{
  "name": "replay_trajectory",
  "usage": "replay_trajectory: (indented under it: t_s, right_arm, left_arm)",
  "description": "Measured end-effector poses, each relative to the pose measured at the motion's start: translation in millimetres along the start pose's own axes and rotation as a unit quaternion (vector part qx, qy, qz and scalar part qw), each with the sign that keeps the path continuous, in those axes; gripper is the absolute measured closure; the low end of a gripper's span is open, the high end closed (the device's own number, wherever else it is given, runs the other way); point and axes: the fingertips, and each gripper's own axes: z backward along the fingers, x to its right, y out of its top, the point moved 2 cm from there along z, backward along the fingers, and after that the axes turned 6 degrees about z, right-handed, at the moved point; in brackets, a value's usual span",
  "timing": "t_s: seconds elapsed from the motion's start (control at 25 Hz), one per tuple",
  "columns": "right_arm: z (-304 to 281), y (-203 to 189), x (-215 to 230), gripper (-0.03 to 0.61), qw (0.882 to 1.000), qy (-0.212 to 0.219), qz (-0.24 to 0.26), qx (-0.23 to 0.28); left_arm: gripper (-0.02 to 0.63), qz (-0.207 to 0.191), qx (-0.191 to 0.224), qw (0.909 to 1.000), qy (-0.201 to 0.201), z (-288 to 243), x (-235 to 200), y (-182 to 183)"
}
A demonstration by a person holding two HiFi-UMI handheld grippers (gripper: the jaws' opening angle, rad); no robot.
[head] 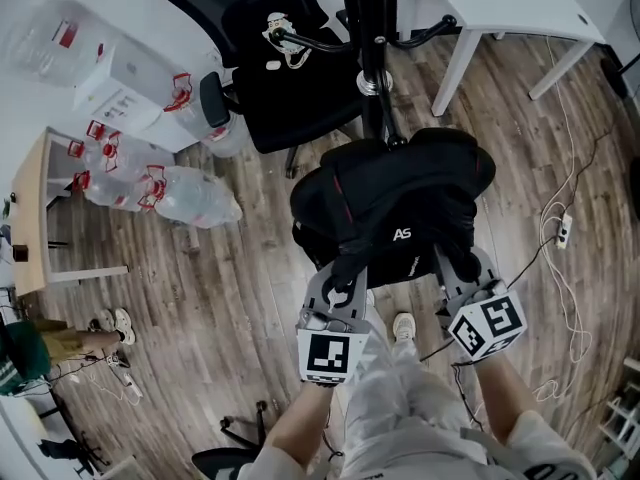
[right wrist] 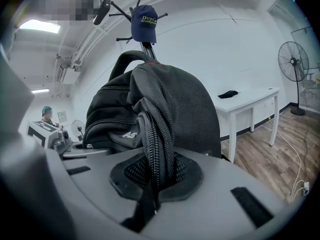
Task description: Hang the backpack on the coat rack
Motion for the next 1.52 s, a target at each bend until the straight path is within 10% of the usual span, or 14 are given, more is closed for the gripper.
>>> replay_trajectory:
  t_s: [1.52]
  right_arm:
    - [-115.7, -50.0, 56.3, 0.548, 0.998, -0.060, 0.004, -0.004]
  left_arm:
    - [0.594, -0.019, 0.024, 0.9990, 0.034, -114.6, -72.1, -56.6]
